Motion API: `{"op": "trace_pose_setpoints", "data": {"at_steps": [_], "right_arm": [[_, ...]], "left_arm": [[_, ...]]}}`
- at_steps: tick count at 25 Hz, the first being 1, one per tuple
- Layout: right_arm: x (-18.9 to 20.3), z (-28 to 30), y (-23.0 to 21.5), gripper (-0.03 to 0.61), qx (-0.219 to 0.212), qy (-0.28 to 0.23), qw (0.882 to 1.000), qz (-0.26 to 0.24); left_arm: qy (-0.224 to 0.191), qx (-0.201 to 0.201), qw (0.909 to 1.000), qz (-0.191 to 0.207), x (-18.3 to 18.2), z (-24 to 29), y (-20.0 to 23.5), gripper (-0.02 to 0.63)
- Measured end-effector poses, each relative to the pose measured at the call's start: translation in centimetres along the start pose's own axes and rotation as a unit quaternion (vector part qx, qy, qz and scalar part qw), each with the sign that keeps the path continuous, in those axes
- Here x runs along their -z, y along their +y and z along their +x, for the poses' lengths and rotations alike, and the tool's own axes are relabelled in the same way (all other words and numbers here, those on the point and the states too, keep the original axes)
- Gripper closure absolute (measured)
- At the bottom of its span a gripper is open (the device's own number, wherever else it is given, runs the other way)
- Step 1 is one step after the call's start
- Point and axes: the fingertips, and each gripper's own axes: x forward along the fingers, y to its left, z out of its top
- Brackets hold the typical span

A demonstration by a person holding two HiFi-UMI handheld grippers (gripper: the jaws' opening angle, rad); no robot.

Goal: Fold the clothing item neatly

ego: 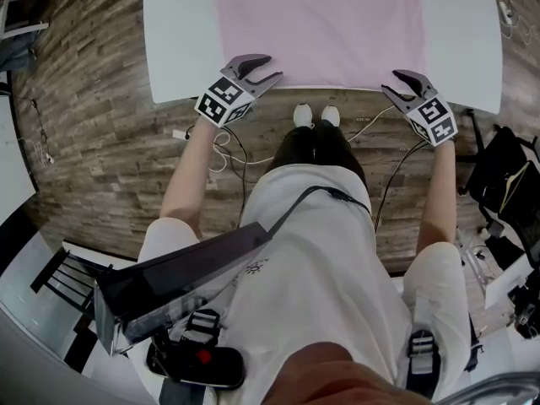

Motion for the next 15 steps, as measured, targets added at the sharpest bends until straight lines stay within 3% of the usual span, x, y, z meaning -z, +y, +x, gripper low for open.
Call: {"op": "trace_pose_setpoints", "data": {"at_steps": [5,6,7,9,15], "right_arm": [[-6.6,0.6,-5.4,0.402,0.03,-0.097,0.994,0.034],[-8.0,0.8,-6.5,0.402,0.031,-0.112,0.993,0.038],[-9.5,1.0,-7.7,0.402,0.032,-0.124,0.991,0.036],[-12.3,1.3,-9.8,0.403,0.038,-0.143,0.989,0.025],[-17.4,4.0,-15.5,0.497,0.042,-0.159,0.986,0.011]], "left_arm": [[-0.062,-0.068,0.9958,-0.005,-5.1,-0.5,7.1,0.454],[-0.07,-0.079,0.9944,-0.004,-6.2,-0.5,8.5,0.467],[-0.078,-0.09,0.9929,-0.002,-7.3,-0.4,9.9,0.533],[-0.091,-0.11,0.9897,0.002,-9.6,-0.3,12.5,0.594],[-0.089,-0.155,0.9838,0.015,-13.5,1.2,18.5,0.612]]}}
